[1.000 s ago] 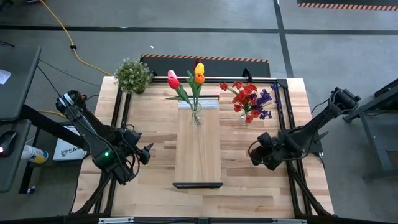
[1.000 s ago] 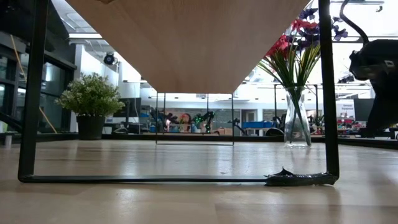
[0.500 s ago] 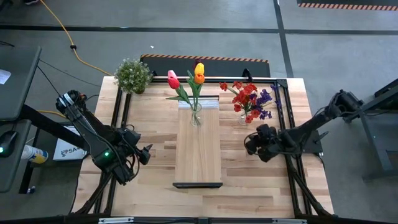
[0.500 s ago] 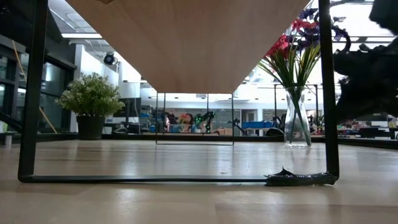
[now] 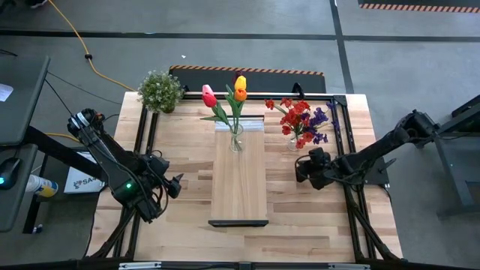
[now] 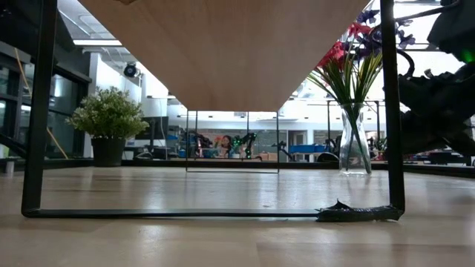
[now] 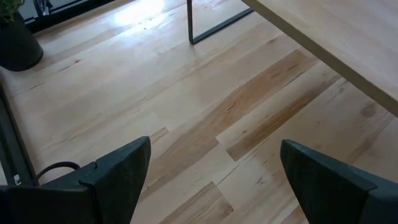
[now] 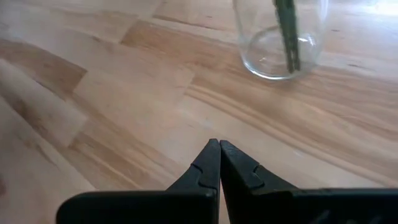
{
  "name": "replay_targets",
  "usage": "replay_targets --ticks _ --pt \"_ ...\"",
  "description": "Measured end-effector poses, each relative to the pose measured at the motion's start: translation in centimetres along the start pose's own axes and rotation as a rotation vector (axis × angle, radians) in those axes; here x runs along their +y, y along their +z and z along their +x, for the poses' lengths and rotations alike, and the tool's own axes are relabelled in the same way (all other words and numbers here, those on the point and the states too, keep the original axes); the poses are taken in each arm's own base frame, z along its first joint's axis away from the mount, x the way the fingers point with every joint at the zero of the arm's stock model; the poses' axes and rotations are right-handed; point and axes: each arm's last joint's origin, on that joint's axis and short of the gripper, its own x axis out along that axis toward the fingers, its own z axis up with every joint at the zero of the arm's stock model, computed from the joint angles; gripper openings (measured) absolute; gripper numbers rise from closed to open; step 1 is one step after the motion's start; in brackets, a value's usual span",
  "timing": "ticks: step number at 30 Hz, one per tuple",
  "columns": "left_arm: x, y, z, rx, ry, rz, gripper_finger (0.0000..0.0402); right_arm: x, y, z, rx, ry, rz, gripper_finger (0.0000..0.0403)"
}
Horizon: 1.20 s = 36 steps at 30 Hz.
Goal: Pick and place flowers into a vace then onto a shelf
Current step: Put the transparent vase with flowers on the shelf
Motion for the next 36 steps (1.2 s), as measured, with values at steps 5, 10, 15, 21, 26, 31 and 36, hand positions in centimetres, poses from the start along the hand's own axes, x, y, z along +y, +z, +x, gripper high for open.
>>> replay_targets --ticks 5,10,15,21,26,31,36 --pt "0.05 0.02 0.00 -0.001 0.004 0.004 0.0392 -0.32 -0.31 0.36 -0.027 0.045 0.013 0.0000" --pt "0.05 0.02 0.00 -0.001 0.004 0.004 0.0391 -0.25 -0.30 0.51 -0.082 0.086 0.015 0.0000" --pt "0.05 0.02 0.00 -0.001 0.004 0.004 0.0392 -0.09 -0.25 0.50 -0.101 0.106 0.001 0.0002" --pt "0.08 0.03 0.00 -0.002 0.006 0.006 0.0392 0.17 -0.08 0.45 -0.138 0.120 -0.004 0.0025" --pt "0.11 0.04 0.00 -0.003 0.008 0.009 0.0390 0.44 0.07 0.40 -0.168 0.134 -0.019 0.0068" --pt "0.16 0.05 0.00 -0.004 0.012 0.014 0.0392 0.42 0.08 0.40 -0.173 0.131 -0.019 0.0113" --pt "0.22 0.07 0.00 -0.006 0.017 0.019 0.0390 0.44 0.33 0.40 -0.236 0.113 -0.027 0.0142"
